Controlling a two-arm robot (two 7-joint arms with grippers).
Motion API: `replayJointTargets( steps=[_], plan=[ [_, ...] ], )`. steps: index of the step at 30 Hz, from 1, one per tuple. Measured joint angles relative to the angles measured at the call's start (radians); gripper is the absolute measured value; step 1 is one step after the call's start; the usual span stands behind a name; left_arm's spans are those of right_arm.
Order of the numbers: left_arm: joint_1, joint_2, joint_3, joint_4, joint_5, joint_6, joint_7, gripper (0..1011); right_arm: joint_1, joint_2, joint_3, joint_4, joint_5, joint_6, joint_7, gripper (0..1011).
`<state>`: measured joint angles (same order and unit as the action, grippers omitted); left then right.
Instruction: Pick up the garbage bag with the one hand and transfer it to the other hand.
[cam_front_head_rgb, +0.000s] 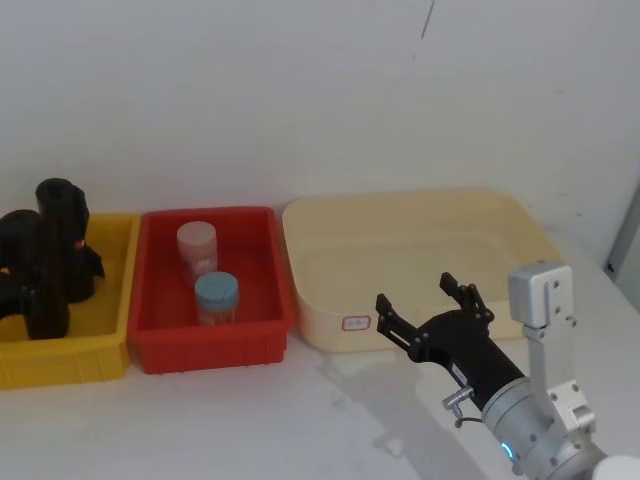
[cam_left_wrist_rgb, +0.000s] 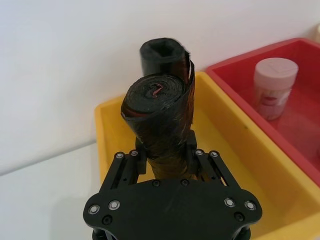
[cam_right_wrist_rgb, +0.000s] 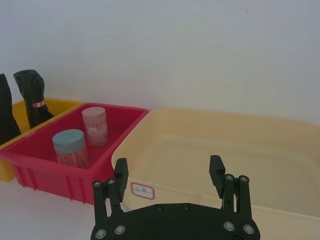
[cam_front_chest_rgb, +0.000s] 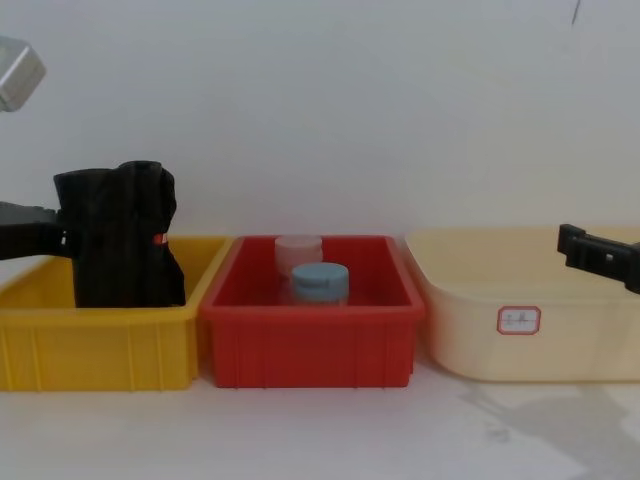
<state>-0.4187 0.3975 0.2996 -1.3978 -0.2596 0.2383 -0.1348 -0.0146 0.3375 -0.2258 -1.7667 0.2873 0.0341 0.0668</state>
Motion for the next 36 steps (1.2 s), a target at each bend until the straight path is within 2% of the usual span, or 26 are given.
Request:
replayJointTargets(
  steps=[19, 28, 36],
  plan=[
    [0.020, 0.050, 0.002, -0.155, 0.048, -0.006, -0.031, 394, 0.000, 0.000, 0.000, 0.000, 0.000, 0.000, 0.000, 1000],
    [-0.010, 0.063, 0.008, -0.189, 0.047, -0.014, -0.093, 394, 0.000, 0.000, 0.000, 0.000, 0.000, 0.000, 0.000, 1000],
    [-0.064, 0.044, 0.039, -0.175, 0.032, -0.026, -0.175, 394, 0.017, 0.003, 0.001, 0.006, 0.000, 0.003, 0.011, 1000]
  ],
)
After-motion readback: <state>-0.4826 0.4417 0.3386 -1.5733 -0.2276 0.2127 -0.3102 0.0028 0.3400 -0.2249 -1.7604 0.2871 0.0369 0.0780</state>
